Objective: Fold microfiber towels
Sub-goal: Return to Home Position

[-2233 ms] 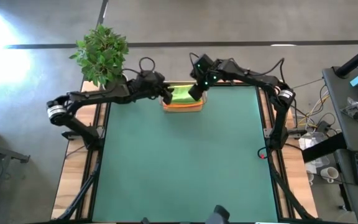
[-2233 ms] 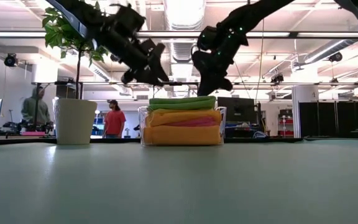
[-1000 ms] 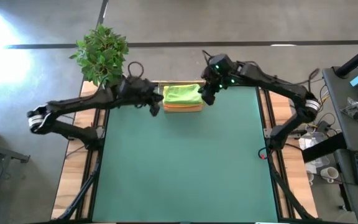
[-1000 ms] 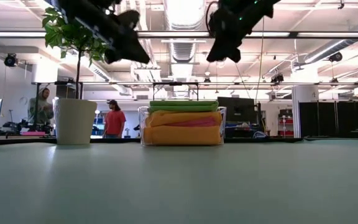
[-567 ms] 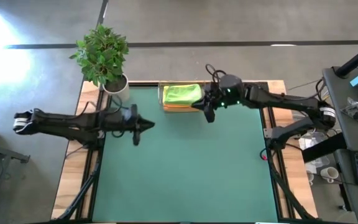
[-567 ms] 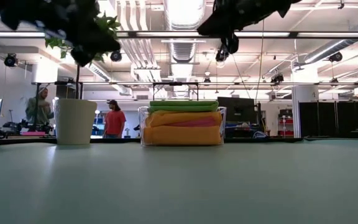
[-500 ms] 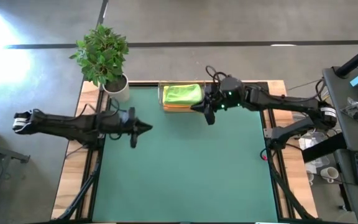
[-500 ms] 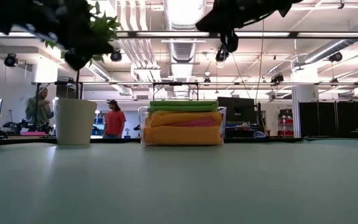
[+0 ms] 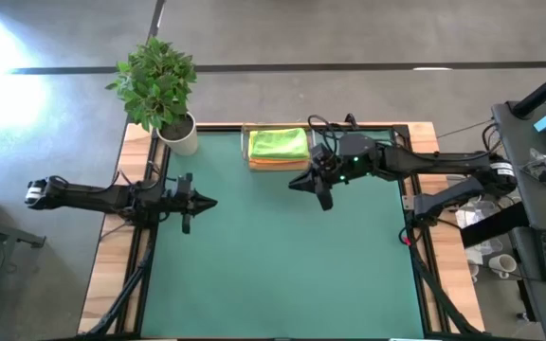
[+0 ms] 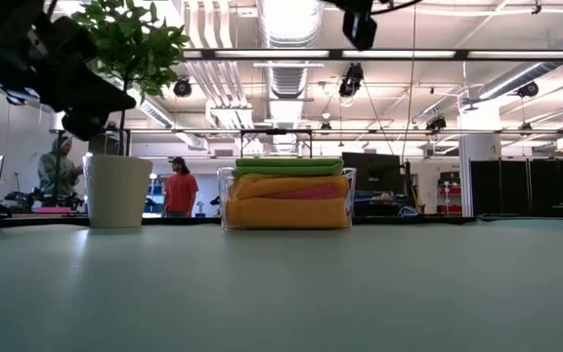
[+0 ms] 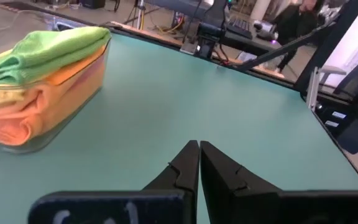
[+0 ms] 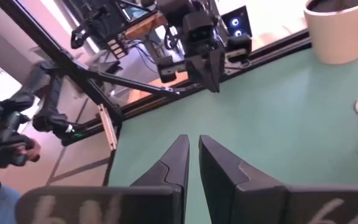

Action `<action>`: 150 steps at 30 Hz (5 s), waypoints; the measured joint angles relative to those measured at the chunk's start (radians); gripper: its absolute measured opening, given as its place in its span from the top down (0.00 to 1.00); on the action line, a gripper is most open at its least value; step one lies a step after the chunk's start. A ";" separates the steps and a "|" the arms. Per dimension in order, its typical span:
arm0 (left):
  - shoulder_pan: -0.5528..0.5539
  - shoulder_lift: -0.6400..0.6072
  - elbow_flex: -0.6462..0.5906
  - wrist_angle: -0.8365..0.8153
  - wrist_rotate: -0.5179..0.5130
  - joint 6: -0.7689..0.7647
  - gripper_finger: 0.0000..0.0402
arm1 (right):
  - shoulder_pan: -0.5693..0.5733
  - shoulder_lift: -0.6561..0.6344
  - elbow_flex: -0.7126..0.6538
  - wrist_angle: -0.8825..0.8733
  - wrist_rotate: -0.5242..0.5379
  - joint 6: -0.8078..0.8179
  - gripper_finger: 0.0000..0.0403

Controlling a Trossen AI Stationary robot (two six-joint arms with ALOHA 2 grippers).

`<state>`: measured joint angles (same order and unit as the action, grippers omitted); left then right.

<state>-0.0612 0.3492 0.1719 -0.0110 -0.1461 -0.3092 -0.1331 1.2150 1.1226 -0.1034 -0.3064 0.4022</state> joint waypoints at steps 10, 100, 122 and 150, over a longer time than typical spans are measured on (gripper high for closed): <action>-0.001 -0.278 -0.134 -0.003 -0.003 -0.053 1.00 | -0.004 -0.221 0.068 -0.297 0.121 -0.134 0.93; 0.001 -0.173 -0.162 0.056 -0.030 -0.050 1.00 | -0.003 -0.899 -1.112 0.448 0.282 0.051 0.93; 0.001 -0.175 -0.162 0.056 -0.030 -0.050 1.00 | -0.003 -1.074 -1.113 0.452 0.281 0.051 0.93; 0.001 -0.173 -0.162 0.056 -0.030 -0.050 1.00 | -0.002 -1.163 -1.113 0.451 0.282 0.051 0.93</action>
<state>-0.0603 0.1761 0.0101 0.0446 -0.1761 -0.3592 -0.1352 0.0517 0.0101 0.3481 -0.0246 0.4532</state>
